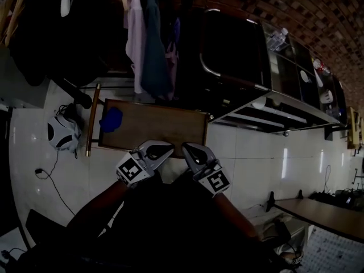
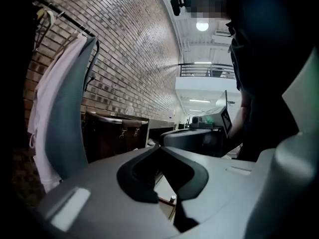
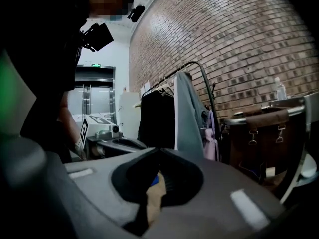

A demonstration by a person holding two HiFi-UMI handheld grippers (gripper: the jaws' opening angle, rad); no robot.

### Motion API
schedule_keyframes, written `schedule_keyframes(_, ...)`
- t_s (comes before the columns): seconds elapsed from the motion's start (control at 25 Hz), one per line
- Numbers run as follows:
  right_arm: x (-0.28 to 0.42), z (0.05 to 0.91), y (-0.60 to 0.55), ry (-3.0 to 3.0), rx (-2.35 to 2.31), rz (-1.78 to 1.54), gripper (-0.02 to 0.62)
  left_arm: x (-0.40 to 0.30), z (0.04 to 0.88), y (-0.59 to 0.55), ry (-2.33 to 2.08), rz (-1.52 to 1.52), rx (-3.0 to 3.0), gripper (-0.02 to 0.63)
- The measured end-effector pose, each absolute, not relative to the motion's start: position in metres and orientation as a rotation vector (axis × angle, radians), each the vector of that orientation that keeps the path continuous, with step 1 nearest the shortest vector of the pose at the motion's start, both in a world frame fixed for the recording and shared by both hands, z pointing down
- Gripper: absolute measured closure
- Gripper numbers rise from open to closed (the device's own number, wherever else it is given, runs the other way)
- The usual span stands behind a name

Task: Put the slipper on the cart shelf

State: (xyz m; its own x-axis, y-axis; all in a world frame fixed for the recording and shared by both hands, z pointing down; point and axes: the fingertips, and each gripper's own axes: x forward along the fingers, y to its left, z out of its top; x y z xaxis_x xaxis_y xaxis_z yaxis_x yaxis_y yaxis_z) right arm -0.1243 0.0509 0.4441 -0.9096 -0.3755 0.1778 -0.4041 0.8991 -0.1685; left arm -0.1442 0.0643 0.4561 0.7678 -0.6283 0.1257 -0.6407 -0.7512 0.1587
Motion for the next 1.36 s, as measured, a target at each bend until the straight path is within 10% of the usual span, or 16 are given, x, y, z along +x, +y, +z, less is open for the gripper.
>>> schedule_keyframes(1.36, -0.127, 0.468, 0.047, -2.906, 0.421, 0.349, 0.595, -0.141, 0.466, 0.053, -1.101, 0.137, 2.745, 0.604)
